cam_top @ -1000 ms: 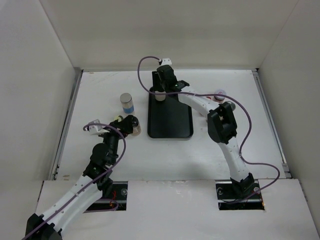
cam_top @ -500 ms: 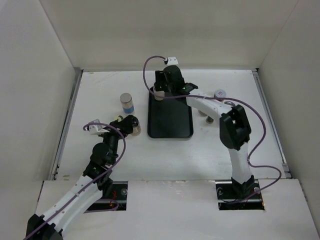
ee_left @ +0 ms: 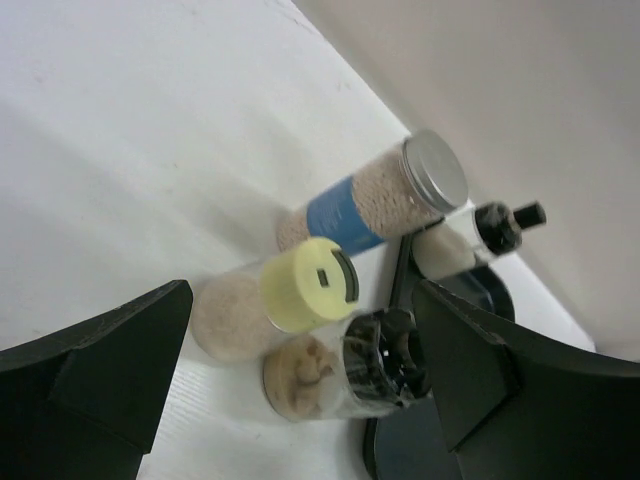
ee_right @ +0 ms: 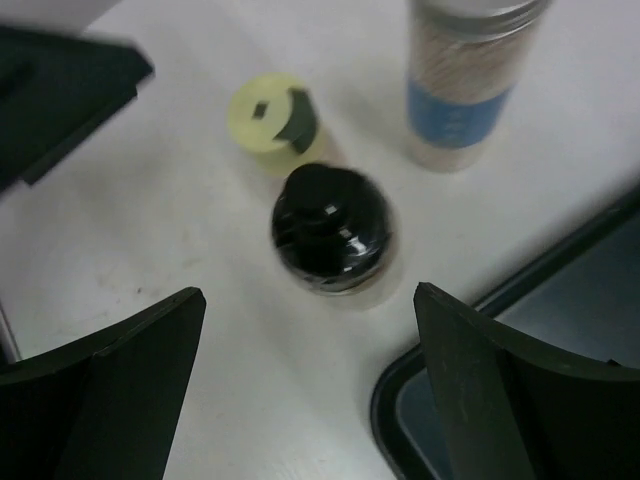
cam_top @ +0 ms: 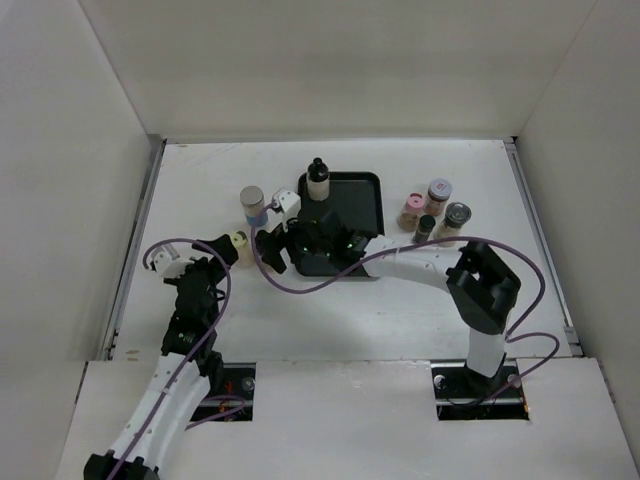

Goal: Organize the condiment bottles

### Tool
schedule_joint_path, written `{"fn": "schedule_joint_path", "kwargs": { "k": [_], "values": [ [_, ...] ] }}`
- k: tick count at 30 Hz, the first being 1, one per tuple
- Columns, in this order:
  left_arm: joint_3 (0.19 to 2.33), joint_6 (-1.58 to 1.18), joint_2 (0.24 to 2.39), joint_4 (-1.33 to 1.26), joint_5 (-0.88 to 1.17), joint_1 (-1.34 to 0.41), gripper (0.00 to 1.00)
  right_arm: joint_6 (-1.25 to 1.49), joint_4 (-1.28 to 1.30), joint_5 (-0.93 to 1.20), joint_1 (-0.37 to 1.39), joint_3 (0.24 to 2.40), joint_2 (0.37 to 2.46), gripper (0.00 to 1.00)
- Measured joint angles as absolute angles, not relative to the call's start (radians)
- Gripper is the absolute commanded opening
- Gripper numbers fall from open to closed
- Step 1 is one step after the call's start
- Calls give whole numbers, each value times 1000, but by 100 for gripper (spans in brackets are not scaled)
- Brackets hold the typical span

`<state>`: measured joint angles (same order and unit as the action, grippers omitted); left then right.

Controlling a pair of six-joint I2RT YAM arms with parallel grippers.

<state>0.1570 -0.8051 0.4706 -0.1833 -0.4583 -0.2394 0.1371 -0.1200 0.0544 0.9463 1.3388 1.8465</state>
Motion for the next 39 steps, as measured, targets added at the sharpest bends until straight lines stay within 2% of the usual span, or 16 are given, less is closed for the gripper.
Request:
{"fn": "schedule_joint_path", "kwargs": {
  "k": [5,15,21,25,27,31,39],
  "values": [
    [158,-842,427,-150,-450,-200,94,113,-129,110,963,1325,1886,93],
    [158,-853,432,-150,-419,-204,95,92,-150,86,960,1420,2019,91],
    [158,-853,434,-154,-410,-203,95,93,-170,71,960,1443,2066,78],
    [158,-853,439,-161,-407,-203,95,98,-208,50,963,1446,2078,59],
    [158,-853,440,-166,-406,-203,95,104,-224,41,964,1440,2078,52],
    [158,-853,441,-179,-397,-203,95,130,-282,32,964,1377,2051,51],
    [157,-853,445,-192,-382,-204,95,267,-376,70,880,1185,1815,48]
  ]
}}
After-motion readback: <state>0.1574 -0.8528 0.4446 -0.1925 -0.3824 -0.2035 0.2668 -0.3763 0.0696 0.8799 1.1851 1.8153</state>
